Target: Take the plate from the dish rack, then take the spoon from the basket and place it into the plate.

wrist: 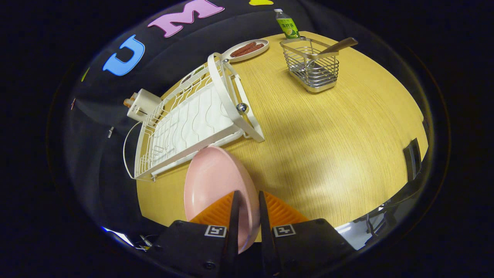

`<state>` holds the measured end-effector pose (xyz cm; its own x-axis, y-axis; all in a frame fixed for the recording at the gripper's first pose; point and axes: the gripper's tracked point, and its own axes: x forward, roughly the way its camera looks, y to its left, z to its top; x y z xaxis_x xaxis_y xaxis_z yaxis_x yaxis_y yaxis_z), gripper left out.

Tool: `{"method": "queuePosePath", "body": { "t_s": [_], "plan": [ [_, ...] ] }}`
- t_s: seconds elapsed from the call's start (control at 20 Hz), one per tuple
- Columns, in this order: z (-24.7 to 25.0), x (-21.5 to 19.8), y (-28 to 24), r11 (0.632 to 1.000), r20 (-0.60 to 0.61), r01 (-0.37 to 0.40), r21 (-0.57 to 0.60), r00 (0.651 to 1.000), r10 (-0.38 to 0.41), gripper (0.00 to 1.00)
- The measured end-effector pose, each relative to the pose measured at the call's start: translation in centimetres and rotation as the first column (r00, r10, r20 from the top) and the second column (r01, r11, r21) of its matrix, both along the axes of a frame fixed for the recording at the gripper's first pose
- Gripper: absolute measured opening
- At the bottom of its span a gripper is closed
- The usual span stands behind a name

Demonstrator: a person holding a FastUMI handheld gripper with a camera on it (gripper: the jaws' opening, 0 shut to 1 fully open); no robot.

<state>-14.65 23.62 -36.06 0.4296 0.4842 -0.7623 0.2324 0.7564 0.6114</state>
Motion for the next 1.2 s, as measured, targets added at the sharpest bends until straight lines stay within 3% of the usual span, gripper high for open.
{"method": "queuePosePath", "body": {
  "t_s": [0.1,0.25,0.35,0.5,0.6,0.85,1.0,1.2],
  "plan": [
    [-0.8,0.2,-0.7,0.998,0.008,-0.023,-0.055,1.0,0.024,0.3],
    [0.3,0.6,-1.2,1.0,0.037,-0.009,-0.022,0.999,0.01,0.51],
    [0.9,1.1,-2.5,1.0,0.066,-0.004,-0.028,0.998,0.006,0.57],
    [3.2,2.3,-5.7,0.997,0.188,-0.006,-0.081,0.982,0.022,0.65],
    [5.3,3.8,-9.1,0.988,0.303,0.012,-0.156,0.952,0.037,0.74],
    [10.1,8.5,-18.3,0.94,0.499,0.126,-0.318,0.865,0.052,0.77],
    [9.7,11.0,-21.4,0.921,0.506,0.125,-0.368,0.858,0.086,0.77],
    [6.8,13.6,-23.5,0.911,0.471,0.104,-0.399,0.876,0.106,0.77]
  ]
}}
